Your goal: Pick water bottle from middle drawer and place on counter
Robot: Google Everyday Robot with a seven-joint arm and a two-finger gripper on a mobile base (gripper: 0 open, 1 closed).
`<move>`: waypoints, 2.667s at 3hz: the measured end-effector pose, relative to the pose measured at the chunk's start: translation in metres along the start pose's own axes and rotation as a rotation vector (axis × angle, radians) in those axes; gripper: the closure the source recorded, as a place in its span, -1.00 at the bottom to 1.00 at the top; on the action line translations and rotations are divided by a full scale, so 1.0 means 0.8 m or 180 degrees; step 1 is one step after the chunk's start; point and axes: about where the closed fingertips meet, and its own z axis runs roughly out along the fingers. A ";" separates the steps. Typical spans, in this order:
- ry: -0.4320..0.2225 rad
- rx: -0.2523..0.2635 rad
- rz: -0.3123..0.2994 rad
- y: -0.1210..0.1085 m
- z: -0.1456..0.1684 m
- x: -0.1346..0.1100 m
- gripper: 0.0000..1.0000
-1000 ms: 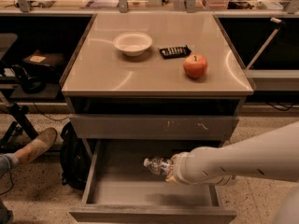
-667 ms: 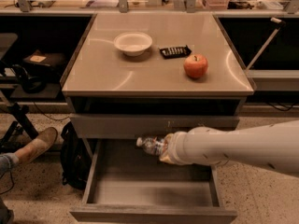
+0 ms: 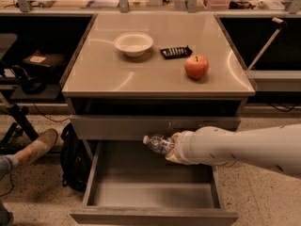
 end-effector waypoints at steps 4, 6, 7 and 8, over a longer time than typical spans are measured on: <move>-0.0485 0.2399 -0.0728 -0.191 -0.337 -0.115 1.00; -0.0653 0.2150 -0.1078 -0.196 -0.307 -0.157 1.00; -0.0972 0.1729 -0.1992 -0.198 -0.247 -0.263 1.00; -0.1253 0.1330 -0.2724 -0.183 -0.200 -0.344 1.00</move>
Offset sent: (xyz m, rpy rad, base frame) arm -0.1329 0.1251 0.4067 -0.2847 -0.7303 0.1419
